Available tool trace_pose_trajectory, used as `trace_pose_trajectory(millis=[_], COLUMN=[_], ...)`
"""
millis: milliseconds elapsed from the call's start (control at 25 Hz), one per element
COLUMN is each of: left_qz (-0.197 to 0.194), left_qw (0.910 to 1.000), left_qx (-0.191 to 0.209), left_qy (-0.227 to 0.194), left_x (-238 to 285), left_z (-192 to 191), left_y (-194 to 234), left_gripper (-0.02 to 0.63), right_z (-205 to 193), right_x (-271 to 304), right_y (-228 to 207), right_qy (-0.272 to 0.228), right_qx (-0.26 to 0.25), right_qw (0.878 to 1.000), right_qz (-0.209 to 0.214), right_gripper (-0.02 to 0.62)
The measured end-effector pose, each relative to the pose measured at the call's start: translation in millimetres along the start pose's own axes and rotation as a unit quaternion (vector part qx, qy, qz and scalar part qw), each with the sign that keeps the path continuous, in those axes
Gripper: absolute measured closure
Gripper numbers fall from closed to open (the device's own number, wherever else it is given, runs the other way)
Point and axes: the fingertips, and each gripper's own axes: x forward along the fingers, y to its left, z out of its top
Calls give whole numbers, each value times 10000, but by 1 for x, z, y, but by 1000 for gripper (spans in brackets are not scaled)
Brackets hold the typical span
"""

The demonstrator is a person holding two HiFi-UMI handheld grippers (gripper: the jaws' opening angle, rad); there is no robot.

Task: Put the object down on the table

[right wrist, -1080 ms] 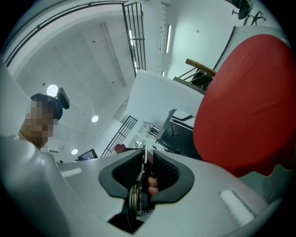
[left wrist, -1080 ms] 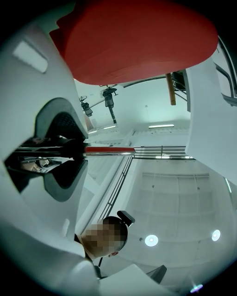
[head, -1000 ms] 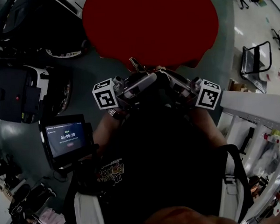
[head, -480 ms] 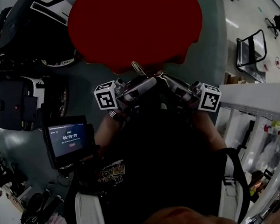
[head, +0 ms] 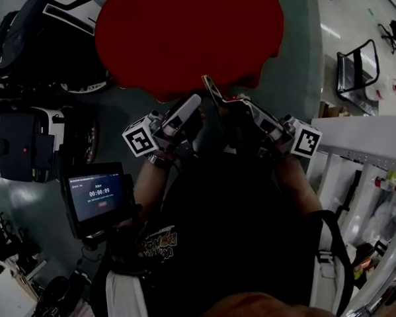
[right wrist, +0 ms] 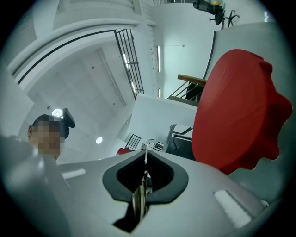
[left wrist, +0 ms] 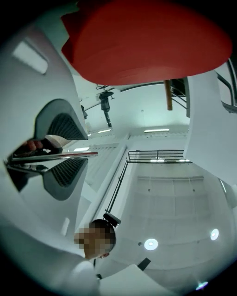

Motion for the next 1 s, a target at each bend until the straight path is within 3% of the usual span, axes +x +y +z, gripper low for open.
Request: trace_pose_trajectory(millis=[80, 160, 240, 440, 560, 800, 1000], left_qz=[632, 1369, 1757, 1923, 2108, 2313, 2715], left_qw=[9962, 9815, 9662, 9542, 9471, 9569, 9483], left_qx=[584, 1236, 1622, 1846, 1964, 1553, 1586], left_qy=[99, 515, 967, 1356, 1414, 824, 423], left_x=[-7, -24, -43, -50, -66, -148, -196], left_z=[0, 2, 5, -23, -17, 62, 95], left_y=[12, 26, 36, 51, 61, 59, 69], left_gripper=[476, 476, 476, 476, 476, 476, 479], right_z=[10, 15, 21, 57, 68, 45, 34], right_x=[-6, 5, 22, 17, 42, 167, 229], right_y=[-2, -4, -8, -24, -37, -61, -113], right_qy=[-133, -230, -339, -625, -608, -293, 144], right_qx=[-89, -283, -516, -1060, -1259, -1132, -1147], right_qw=[9998, 9989, 9967, 9879, 9847, 9880, 9872], right_qz=[-84, -279, -522, -945, -1039, -1010, -1098], right_gripper=[591, 591, 590, 589, 589, 589, 589])
